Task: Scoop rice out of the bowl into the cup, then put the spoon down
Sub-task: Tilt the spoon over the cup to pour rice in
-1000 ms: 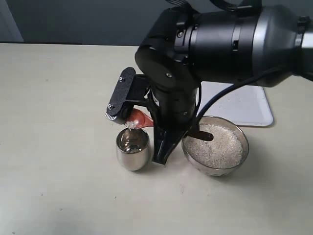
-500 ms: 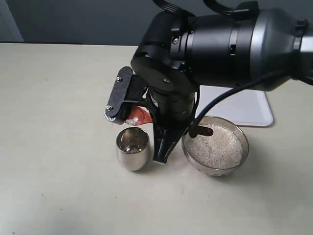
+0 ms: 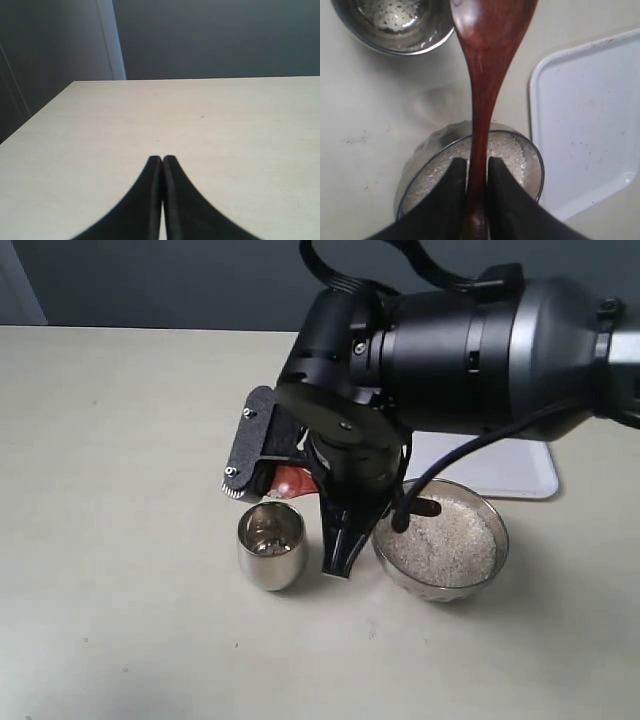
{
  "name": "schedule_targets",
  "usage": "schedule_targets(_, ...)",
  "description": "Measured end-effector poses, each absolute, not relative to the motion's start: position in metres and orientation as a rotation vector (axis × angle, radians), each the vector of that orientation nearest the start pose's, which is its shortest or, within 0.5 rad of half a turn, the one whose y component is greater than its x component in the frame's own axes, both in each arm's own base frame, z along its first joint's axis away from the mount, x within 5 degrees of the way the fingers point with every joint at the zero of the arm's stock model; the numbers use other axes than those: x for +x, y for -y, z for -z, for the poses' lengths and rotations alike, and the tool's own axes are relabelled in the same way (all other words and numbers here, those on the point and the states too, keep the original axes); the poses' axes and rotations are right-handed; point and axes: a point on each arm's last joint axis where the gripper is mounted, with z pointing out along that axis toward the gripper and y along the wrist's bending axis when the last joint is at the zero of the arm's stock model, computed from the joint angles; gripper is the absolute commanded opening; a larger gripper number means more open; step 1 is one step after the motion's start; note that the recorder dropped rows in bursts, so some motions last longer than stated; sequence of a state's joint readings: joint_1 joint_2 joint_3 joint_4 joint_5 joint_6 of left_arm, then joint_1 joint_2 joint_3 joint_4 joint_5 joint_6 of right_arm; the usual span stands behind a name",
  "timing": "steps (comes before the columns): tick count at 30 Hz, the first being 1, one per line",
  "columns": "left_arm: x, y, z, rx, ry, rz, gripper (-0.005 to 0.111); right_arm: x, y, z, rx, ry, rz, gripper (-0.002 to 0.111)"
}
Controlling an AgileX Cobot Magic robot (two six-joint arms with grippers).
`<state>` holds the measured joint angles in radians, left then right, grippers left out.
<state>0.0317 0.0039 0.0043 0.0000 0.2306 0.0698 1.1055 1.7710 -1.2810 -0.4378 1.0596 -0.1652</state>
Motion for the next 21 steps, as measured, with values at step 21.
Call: schedule_targets(21, 0.056, -0.002, -0.191, 0.033, -1.723, -0.075, 0.0, 0.17, -0.304, -0.232, -1.912, -2.042, 0.455, -0.001)
